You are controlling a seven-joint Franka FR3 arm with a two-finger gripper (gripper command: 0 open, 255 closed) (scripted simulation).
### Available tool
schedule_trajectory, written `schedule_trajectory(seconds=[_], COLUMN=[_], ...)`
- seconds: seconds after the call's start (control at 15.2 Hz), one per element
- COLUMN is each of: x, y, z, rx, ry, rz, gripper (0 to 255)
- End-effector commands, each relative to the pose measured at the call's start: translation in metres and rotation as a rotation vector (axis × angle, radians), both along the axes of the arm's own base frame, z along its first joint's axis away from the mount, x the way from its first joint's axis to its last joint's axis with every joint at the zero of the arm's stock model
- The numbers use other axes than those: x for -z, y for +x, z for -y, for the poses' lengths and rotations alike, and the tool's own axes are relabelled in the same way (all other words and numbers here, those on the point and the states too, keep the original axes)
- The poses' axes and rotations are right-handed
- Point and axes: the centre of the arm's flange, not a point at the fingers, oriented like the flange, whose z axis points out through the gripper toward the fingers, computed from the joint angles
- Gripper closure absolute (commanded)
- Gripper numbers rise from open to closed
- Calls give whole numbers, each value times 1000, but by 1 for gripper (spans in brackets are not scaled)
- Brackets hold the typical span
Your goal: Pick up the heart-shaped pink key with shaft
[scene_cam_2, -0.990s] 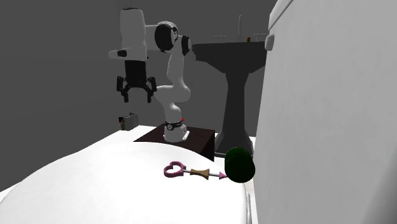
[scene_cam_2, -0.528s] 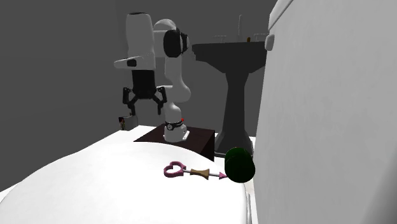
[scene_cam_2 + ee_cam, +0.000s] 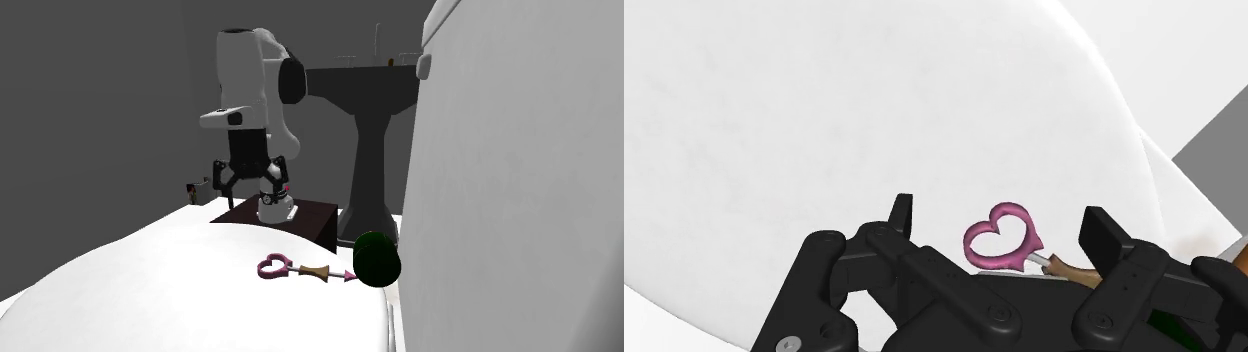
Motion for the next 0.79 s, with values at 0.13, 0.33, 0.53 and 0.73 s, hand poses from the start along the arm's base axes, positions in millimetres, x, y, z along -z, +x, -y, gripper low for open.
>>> schedule_trajectory(seconds=[0.13, 0.33, 0.53, 0.73], x=[21, 34, 47, 56], y=[17, 27, 36, 41], z=[-46, -80, -115, -143], rx=[-69, -121, -172, -213], ry=[13, 21, 30, 37], rz=[-1, -1, -2, -3], gripper=[0, 0, 0, 0])
